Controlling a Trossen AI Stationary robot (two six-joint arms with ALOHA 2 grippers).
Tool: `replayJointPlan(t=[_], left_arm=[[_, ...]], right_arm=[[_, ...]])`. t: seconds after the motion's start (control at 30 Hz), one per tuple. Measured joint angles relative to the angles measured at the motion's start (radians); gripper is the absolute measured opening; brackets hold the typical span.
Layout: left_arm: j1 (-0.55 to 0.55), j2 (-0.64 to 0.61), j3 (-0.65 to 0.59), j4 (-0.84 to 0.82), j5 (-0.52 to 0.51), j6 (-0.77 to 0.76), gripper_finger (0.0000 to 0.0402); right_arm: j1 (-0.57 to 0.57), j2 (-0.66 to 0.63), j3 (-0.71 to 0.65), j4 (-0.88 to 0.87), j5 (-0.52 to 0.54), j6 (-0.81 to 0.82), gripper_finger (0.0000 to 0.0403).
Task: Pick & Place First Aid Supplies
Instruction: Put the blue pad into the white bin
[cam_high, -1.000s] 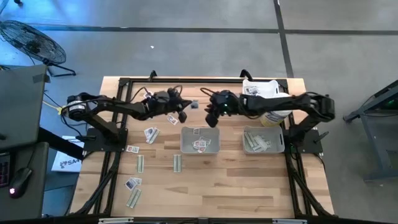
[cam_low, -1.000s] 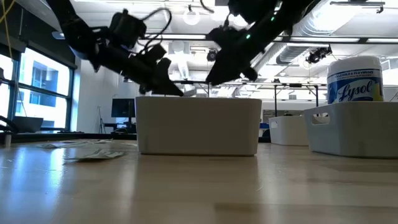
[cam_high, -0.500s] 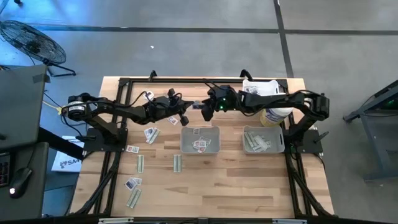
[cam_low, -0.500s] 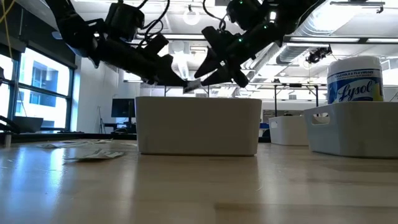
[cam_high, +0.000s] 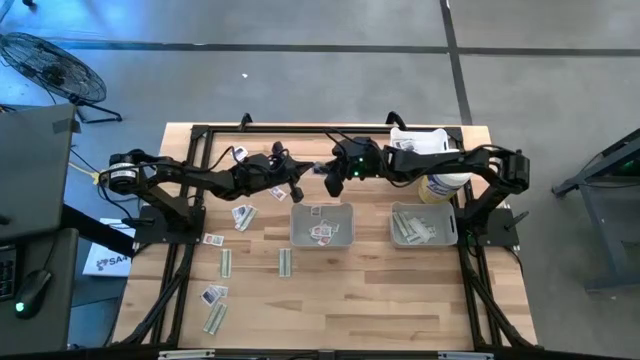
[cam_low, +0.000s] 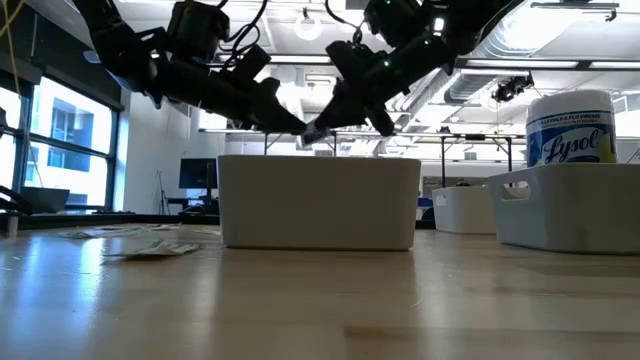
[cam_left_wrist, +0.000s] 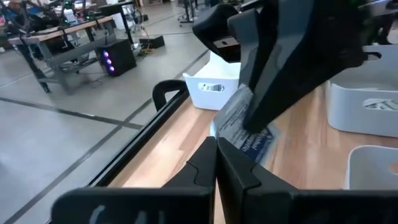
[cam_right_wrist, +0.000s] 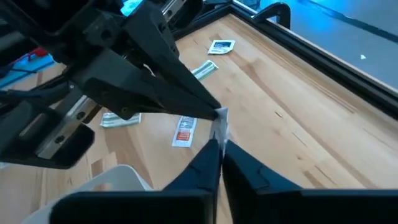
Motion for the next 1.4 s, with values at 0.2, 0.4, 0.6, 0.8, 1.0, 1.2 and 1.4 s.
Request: replayJointPlan(t=[0.2,0.4,0.6,0.8,1.0,1.2,1.4], left_arm=[[0.000,0.000,0.000,-0.003,0.076,-0.021,0.0022],[0.000,-0.048,0.002,-0.068,0.064,-0.015,0.0100],[0.001,-0.185,0.003,-0.276,-0.065,0.087,0.0157],[0.060,-0.255,0.001,-0.384,-0.085,0.103,0.0170],[0.159,-0.225,0.001,-0.346,0.029,0.038,0.0170],[0.200,-0.223,0.001,-0.379,0.063,-0.049,0.0170],[0.205,-0.230,0.001,-0.506,0.016,-0.113,0.0170]], right_arm=[[0.000,0.000,0.000,-0.018,-0.001,-0.028,0.0008],[-0.010,-0.047,0.000,-0.121,0.012,-0.078,0.0003],[-0.048,-0.187,0.001,-0.393,0.155,-0.140,0.0002],[-0.149,-0.315,0.001,-0.742,0.440,-0.119,0.0001],[-0.356,-0.288,0.001,-0.885,0.433,-0.018,0.0001],[-0.508,-0.165,0.001,-0.888,0.328,-0.027,0.0001],[-0.566,-0.058,0.001,-0.838,0.134,-0.115,0.0011]])
